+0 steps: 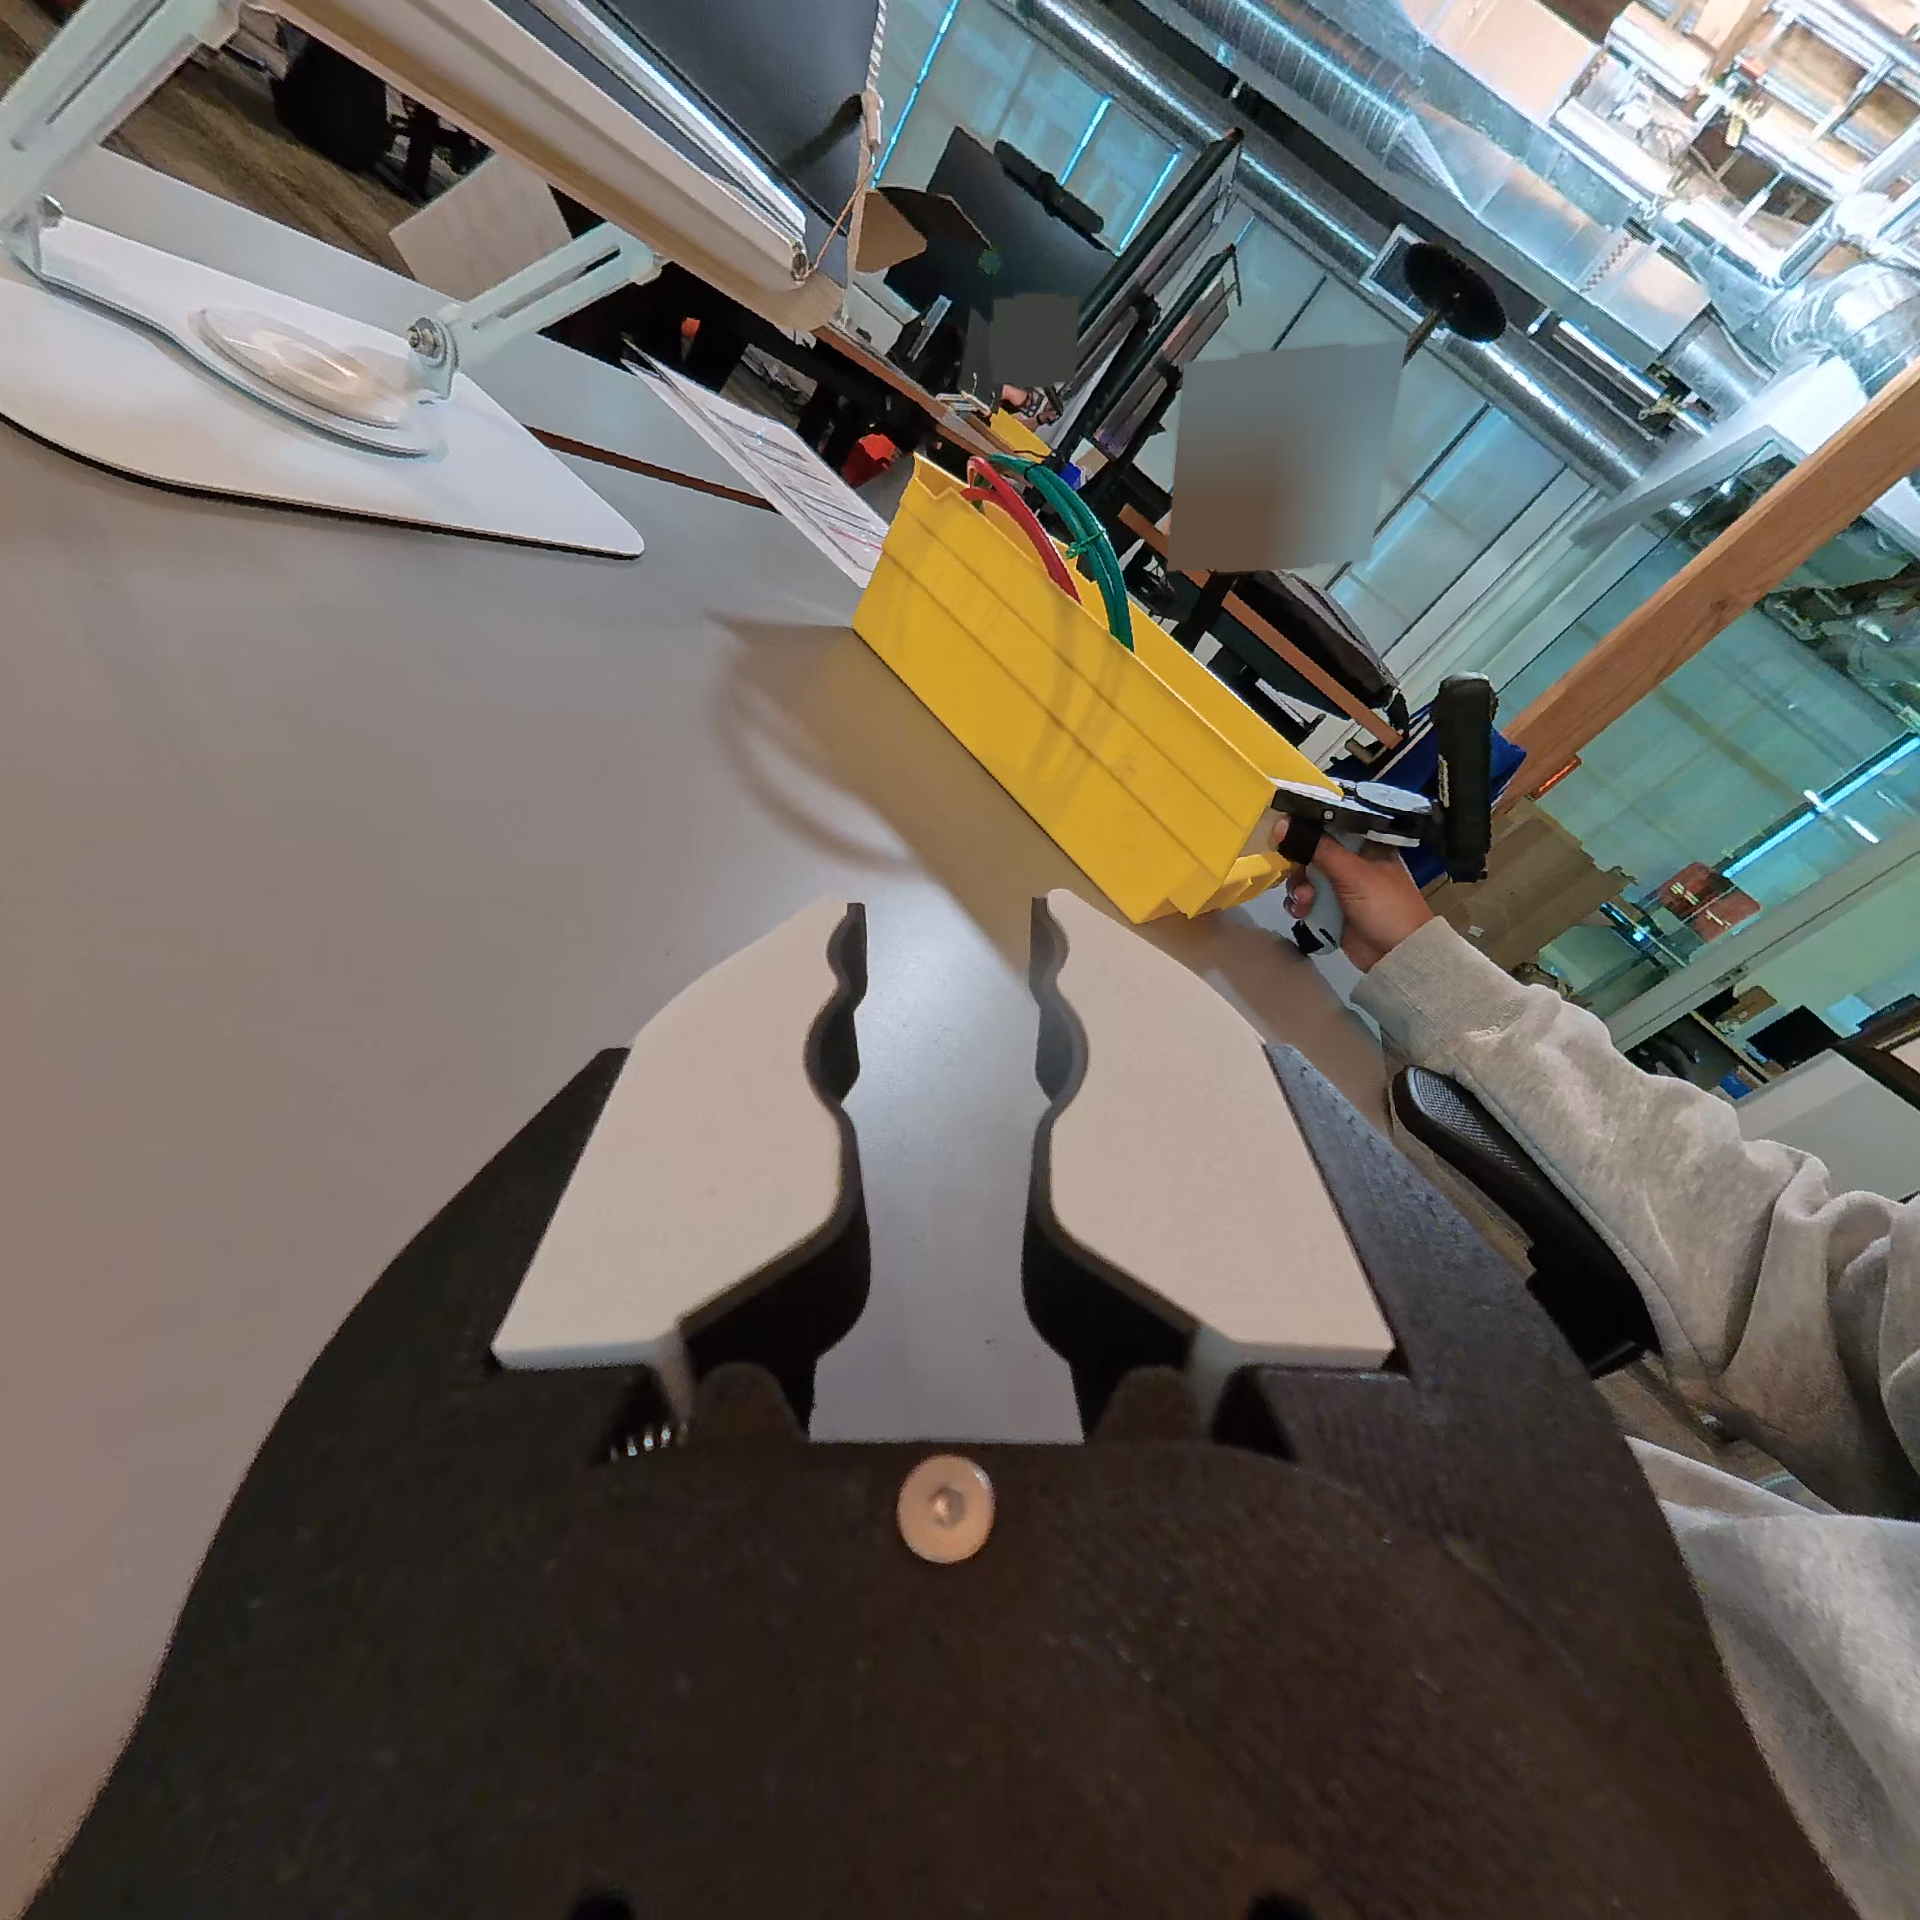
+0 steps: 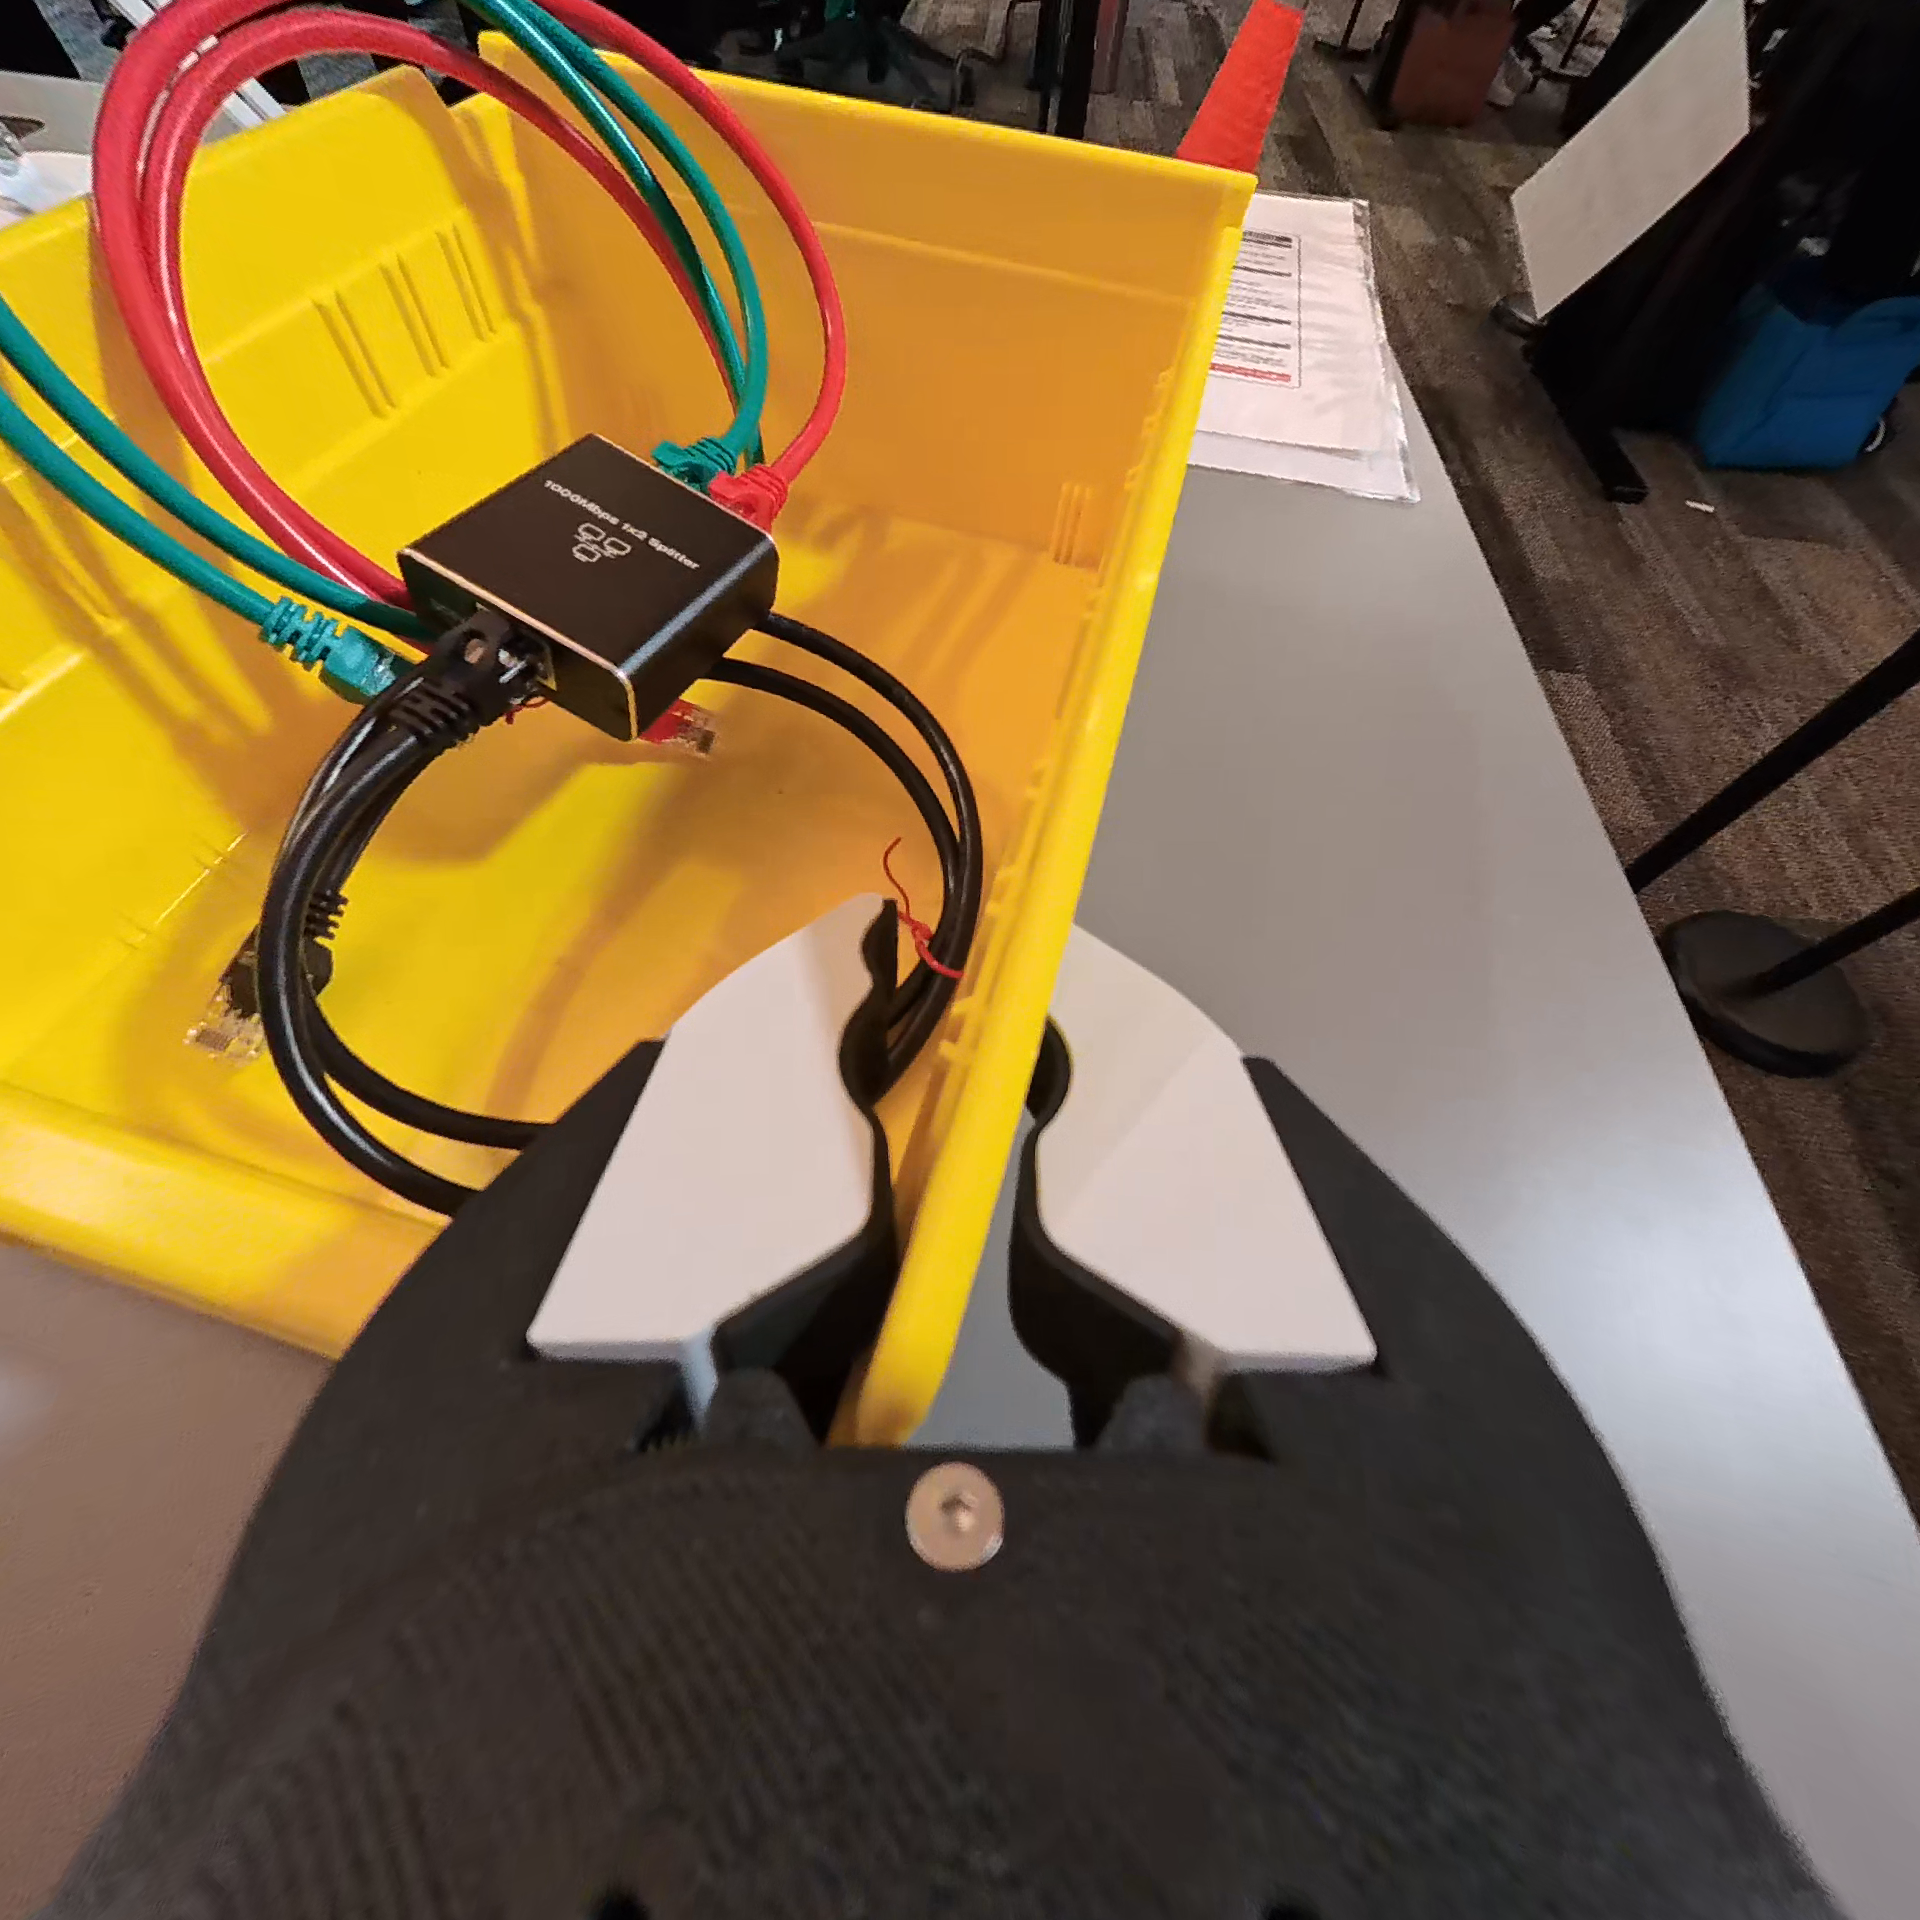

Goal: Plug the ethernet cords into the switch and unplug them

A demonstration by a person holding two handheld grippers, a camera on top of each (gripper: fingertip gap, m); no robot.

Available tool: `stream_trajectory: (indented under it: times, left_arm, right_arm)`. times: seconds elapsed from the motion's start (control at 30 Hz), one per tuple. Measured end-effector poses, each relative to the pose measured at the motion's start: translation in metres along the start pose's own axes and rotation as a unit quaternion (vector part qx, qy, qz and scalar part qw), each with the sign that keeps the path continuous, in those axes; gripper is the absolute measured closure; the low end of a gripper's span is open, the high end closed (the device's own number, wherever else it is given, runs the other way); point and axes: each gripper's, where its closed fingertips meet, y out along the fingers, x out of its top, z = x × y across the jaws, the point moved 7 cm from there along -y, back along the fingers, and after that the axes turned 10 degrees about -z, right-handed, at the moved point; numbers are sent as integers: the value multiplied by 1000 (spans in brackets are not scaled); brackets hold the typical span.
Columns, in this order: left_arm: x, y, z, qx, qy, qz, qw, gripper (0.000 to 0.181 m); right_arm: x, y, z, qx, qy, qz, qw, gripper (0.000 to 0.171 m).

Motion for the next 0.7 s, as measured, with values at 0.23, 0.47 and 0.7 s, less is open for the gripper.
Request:
stream_trajectory:
  times: [0.23,0.47,0.7]
  left_arm:
    - [0,0,0,0,-1,-1,1000,151]
    - [0,0,1,0,-3,-1,1000,151]
    - [1,-1,1,0,-3,-2,1000,151]
  right_arm:
    - [2,-3,4,-4,27,-4,1000,151]
    - [9,-5,15,37,87,-11,995,149]
    - [18,-3,48,96,81,-7,992,148]
